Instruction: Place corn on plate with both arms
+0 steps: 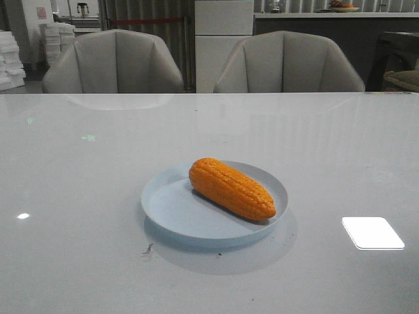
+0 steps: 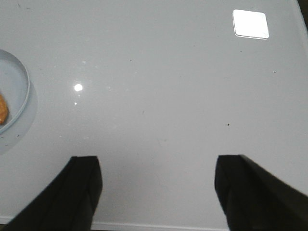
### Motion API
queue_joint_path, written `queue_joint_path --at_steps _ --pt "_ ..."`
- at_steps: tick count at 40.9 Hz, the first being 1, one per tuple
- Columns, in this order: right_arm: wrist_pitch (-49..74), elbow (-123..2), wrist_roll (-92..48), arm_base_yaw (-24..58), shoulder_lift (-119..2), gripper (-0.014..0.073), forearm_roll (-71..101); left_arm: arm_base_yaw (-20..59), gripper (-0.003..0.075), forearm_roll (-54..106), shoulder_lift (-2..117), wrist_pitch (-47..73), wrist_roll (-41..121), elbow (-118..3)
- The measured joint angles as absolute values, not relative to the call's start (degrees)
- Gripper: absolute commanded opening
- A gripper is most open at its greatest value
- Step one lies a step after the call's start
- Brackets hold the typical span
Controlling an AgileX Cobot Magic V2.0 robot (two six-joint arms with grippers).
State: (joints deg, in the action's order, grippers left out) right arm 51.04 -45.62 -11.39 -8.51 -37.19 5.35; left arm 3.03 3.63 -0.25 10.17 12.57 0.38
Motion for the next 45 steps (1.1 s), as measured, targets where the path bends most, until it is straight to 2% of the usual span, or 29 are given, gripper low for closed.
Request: queue_joint_path --at_steps 39,42,45 --pt "51.1 -45.6 -11.4 -8.5 -37.2 0.0594 5.3 3.0 0.0094 3.9 -0.3 11.9 12.5 0.4" --pt "51.4 -45.6 -11.4 -8.5 -37.1 0.0577 5.2 3.0 0.0094 3.9 -0.3 11.9 12.5 0.4" --pt "52.0 -45.6 -11.4 -8.5 -36.3 0.0521 5.2 3.0 0.0094 3.9 -0.3 11.9 12.5 0.4"
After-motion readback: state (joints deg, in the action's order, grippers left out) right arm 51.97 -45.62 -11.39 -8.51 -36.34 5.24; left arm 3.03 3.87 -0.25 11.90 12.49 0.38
